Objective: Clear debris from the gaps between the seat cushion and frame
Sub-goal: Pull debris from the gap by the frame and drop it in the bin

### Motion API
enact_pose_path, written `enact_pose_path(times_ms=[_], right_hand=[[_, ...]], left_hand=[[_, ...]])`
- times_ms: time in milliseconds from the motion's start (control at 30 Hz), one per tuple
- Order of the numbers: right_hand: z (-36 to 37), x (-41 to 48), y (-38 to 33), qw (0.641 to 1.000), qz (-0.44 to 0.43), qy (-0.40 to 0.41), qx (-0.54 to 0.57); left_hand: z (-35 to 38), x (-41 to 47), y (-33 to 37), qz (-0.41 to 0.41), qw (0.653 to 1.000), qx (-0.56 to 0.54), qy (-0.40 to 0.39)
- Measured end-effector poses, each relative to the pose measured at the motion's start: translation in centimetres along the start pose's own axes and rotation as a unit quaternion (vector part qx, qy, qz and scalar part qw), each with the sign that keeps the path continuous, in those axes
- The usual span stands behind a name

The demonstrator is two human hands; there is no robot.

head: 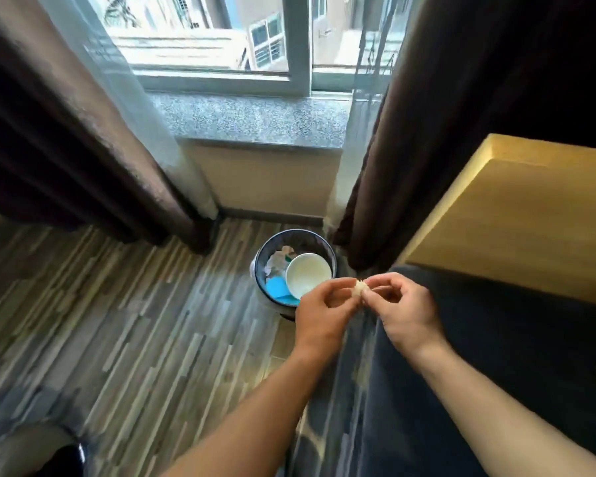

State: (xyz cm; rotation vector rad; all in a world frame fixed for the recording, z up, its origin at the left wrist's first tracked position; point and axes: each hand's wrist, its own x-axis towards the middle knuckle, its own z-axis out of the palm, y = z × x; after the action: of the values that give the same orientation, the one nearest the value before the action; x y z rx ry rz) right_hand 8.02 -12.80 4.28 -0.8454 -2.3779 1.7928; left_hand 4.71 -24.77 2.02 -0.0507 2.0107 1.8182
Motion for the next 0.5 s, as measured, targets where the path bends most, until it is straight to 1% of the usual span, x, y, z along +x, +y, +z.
enact_pose_path(times_ms=[133,200,267,367,500], right_hand=[[5.9,5.3,2.0,0.998,0.053,0.006,0.023],[8.7,7.7,3.3,0.997,0.072,-0.008,-0.007],[10.9,9.5,4.3,0.995,0.098,-0.012,-0.019],[13.6,12.2,5.5,0.987,0.159,-0.01,-0.019],[15.6,14.6,6.5,0.974,0.222,-0.043,-0.015]], left_hand=[[-2.9,5.9,-2.9,-0.095,0.995,-0.033,-0.002],[-3.8,8.8,-4.7,-0.136,0.99,-0.036,0.011],[-4.5,11.2,-6.0,-0.162,0.986,-0.025,0.023],[-5.4,14.4,-7.8,-0.197,0.98,-0.008,0.01],[-5.4,17.4,-9.6,-0.255,0.966,-0.042,0.011]])
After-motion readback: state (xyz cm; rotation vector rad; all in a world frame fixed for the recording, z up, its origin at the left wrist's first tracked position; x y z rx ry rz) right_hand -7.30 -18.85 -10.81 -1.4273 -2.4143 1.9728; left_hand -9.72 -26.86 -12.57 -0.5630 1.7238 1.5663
